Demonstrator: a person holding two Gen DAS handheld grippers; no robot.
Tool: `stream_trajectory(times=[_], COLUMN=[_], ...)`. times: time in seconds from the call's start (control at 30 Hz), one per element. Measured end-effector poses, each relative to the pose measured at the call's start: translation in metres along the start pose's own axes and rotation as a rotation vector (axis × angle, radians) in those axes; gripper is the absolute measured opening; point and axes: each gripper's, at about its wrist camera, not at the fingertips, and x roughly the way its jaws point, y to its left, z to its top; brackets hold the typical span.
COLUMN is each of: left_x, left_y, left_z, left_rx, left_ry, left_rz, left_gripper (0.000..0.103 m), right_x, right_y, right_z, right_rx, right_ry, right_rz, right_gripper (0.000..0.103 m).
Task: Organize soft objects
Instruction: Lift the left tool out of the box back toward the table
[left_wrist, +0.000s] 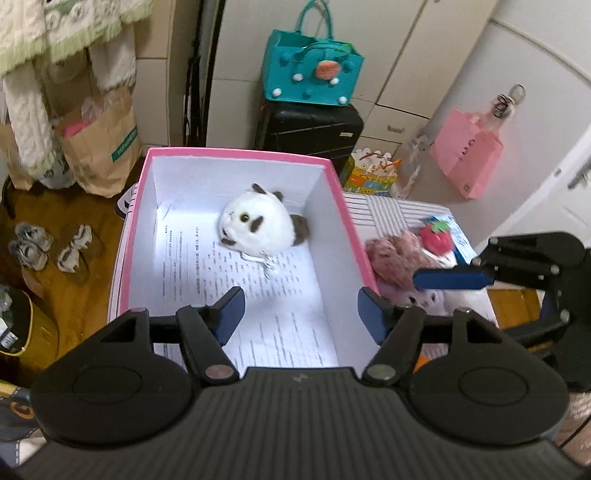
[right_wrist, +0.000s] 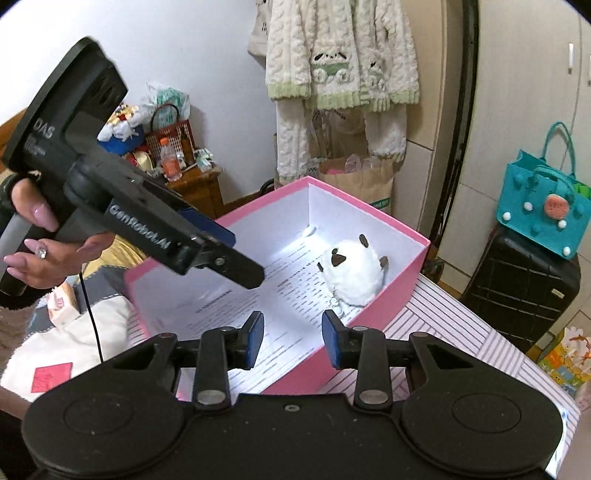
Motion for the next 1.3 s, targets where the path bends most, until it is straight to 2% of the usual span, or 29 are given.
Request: stream_trajectory(times=[0.33, 0.67, 0.9, 1.13, 1.3], left_x=[-0.056, -0.080, -0.074, -0.048, -0.032], left_y=[-0.046, -0.093, -0.121, -0.146, -0.157], left_z=[-0.039, -0.079, -0.100, -0.114, -0.120], left_rx=[0.086, 0.203, 0.298, 0.373, 0.417], left_ry=[-0.001, 0.013, 0.049, 0.131, 0.149], left_rz=[-0.012, -0.032, -0.071, -0.126, -0.147], left_gripper=[0.072, 0.077, 0.077, 0.077, 0.077], right_x=[-0.055, -0.091, -0.107, -0.113, -0.112], right_y=[0.016, 0.018, 0.012, 0.003, -0.006], right_z=[-0.027, -0.068, -0.101, -0.132, -0.148], right_rx=[0.055, 0.081, 0.106, 0.133, 0.146], right_ry=[-0.016, -0.013, -0.012, 0.002, 0.002], right_rz=[0.052, 0.016, -0.019, -0.067, -0.092], right_gripper=[0.043, 0.046, 0.048, 0.050, 0.052])
